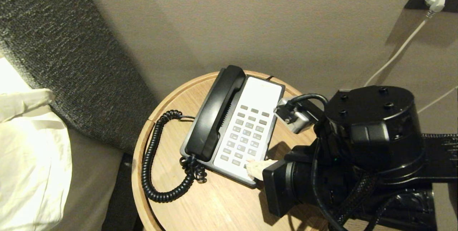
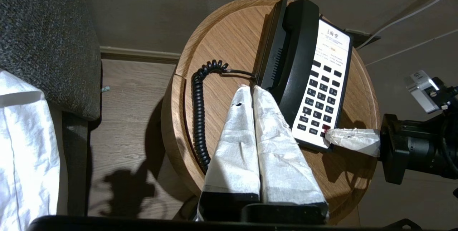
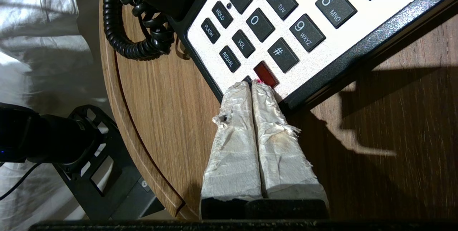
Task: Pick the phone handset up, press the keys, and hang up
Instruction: End the call using the dial pad
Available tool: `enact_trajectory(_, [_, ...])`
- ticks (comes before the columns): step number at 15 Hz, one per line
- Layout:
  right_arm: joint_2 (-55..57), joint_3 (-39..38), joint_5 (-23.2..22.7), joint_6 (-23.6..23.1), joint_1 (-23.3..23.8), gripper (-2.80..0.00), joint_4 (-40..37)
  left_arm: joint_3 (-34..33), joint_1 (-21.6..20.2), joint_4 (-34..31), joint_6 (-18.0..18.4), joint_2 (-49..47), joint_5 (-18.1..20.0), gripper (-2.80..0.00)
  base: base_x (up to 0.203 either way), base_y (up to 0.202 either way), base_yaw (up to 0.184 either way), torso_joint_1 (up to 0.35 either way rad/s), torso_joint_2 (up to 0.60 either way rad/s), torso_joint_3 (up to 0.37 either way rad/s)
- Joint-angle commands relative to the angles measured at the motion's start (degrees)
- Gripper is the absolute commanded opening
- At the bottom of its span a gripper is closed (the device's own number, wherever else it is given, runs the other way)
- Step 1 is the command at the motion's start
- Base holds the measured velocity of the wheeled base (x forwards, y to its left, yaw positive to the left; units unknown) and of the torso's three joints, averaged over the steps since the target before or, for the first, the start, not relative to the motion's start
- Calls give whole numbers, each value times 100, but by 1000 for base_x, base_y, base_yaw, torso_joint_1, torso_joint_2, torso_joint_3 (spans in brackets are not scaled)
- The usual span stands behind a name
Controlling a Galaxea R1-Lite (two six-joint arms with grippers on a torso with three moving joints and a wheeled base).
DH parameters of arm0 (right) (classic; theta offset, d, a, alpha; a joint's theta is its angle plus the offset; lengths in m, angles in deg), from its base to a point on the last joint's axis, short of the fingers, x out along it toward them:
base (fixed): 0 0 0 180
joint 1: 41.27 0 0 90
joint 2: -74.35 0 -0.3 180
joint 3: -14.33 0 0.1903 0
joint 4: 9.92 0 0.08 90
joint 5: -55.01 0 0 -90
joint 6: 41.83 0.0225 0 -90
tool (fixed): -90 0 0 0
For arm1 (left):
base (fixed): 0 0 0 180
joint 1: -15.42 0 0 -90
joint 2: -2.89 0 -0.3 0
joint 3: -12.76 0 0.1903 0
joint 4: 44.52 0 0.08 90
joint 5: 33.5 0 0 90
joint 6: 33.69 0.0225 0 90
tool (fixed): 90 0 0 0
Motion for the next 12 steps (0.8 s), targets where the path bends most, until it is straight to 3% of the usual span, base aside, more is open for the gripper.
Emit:
enact_trajectory(1, [25, -2, 10, 10, -2, -280, 2, 8, -1, -12, -15, -3, -20, -280, 0, 0, 0, 0, 0, 0])
enact_trajectory(12, [-293, 20, 19, 10, -2, -280, -64, -87, -124, 91, -157, 112, -29, -280, 0, 0, 0, 0, 0, 0])
